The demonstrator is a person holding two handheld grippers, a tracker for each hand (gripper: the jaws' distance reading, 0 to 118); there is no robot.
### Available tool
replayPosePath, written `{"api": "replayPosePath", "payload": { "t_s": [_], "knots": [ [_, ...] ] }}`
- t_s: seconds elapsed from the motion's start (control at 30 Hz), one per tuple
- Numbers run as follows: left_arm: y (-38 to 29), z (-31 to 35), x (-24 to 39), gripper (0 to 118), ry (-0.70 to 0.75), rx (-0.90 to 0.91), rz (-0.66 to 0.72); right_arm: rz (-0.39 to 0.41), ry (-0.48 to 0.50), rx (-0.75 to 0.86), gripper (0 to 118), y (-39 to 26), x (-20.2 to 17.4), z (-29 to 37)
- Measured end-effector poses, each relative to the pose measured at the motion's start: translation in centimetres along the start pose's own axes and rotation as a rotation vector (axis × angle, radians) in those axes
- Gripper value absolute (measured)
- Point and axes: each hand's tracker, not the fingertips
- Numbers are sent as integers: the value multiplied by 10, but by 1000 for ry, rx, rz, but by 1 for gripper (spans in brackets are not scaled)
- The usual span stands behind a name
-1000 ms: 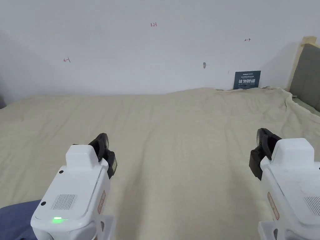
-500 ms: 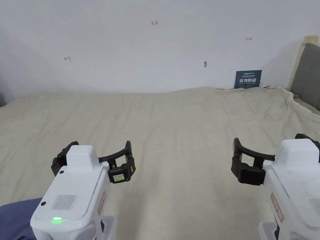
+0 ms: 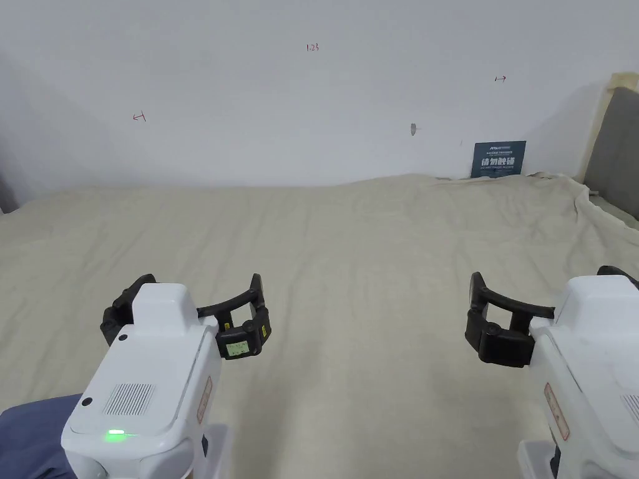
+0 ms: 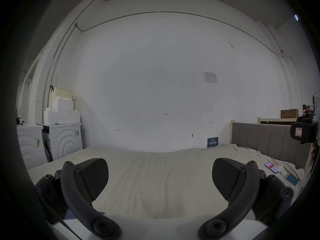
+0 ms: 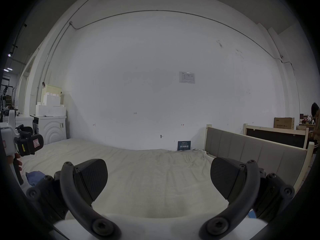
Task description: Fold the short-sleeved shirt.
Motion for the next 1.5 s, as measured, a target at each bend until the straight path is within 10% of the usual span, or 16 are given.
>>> {"api": "replayPosePath", "payload": {
  "t_s": [1.5],
  "knots": [
    [-1, 0, 2, 118, 1, 12, -20, -2, -23, 13, 117, 1, 3, -2]
  ]
}}
